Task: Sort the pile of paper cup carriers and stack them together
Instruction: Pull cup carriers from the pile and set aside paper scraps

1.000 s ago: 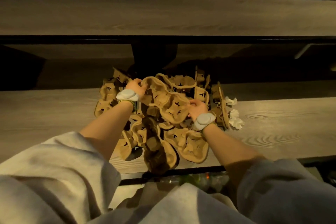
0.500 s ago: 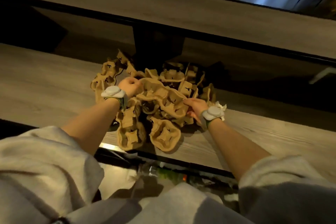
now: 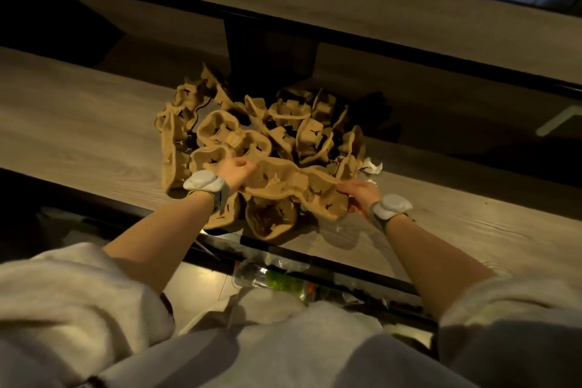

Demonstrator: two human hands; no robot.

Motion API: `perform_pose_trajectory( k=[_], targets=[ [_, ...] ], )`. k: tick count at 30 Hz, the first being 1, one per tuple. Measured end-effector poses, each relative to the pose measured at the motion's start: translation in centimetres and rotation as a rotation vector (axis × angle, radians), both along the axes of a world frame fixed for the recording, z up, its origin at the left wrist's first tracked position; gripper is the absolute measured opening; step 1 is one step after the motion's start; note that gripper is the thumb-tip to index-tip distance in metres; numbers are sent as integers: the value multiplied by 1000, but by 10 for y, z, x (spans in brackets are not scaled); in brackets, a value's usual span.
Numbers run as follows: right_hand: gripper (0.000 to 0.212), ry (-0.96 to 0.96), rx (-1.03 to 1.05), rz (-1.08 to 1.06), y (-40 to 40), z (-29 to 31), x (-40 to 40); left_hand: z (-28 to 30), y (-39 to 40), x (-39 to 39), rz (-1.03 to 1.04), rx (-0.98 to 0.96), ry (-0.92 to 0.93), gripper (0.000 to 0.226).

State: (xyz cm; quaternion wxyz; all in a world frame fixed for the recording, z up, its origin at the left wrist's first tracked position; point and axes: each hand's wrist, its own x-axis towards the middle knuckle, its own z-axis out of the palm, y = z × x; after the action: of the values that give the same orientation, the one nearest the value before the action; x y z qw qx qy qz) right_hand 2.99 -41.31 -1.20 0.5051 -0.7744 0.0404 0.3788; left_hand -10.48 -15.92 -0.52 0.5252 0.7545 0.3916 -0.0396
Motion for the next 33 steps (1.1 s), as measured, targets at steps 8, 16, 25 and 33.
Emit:
perform_pose_trajectory(
  k=[8,16,25,33],
  targets=[
    [11,19,-183,180,-58,5,-3,-19,-51,-4,-191,-329,246,21],
    [24,-18,-291,186,-71,-23,-22,-44,-79,-18,-329,-189,394,47],
    [43,-99,-427,203,-52,-37,-24,-51,-59,-3,-96,20,206,50],
    [42,-244,-483,161,-25,-45,-30,-40,-34,10,-128,229,147,48]
  ],
)
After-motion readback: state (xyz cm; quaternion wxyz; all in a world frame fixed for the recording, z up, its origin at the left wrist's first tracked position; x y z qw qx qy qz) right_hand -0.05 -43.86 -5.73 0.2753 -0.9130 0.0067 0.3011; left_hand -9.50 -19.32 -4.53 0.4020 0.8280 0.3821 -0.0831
